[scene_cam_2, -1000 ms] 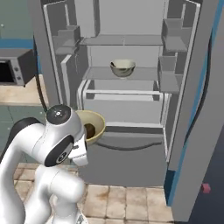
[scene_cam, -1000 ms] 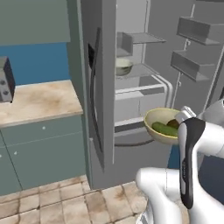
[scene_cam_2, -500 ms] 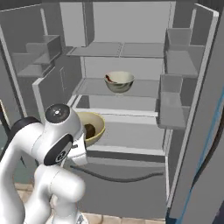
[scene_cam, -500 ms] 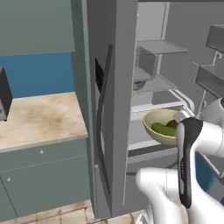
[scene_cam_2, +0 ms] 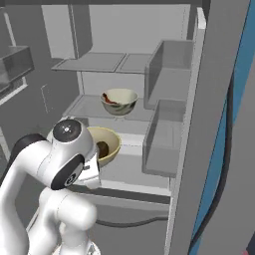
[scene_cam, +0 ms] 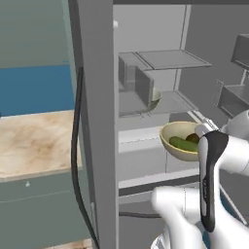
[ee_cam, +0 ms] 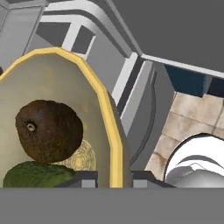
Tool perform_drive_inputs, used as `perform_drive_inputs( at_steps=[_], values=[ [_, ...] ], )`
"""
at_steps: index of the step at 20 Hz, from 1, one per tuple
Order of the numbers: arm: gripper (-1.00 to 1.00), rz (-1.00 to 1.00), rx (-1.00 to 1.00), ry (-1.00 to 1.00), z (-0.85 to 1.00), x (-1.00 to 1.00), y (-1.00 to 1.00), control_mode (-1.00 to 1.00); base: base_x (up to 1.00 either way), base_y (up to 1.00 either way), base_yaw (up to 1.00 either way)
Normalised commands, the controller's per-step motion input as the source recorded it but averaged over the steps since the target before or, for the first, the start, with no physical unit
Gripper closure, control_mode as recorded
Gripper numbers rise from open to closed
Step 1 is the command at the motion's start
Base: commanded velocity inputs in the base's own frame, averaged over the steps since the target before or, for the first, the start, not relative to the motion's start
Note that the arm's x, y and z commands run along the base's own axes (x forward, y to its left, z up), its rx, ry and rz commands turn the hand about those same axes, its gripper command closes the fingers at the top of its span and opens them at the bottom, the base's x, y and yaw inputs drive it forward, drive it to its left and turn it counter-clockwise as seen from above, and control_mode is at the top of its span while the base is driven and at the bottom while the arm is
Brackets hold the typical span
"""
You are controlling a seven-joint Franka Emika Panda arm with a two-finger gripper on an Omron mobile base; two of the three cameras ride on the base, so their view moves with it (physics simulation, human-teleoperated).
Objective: Place the bowl with the cucumber and avocado on the top shelf of the fridge. Place the bowl with the chicken drumsticks on the second highest shelf of the fridge.
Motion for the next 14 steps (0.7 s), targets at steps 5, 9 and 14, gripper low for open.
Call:
perform_drive_inputs(
  at_steps=[5, 9, 14],
  values=[
    [1.00, 0.00, 0.00, 0.00, 0.00, 0.00, 0.00, 1.00, 0.75, 0.01, 0.03],
    [1.00, 0.00, 0.00, -0.03, 0.24, 0.02, 0.01, -1.00, 0.24, 0.05, 0.00],
    [1.00, 0.00, -0.02, -0.30, 0.84, -0.33, 0.06, -1.00, 0.00, 0.00, 0.00]
  ],
)
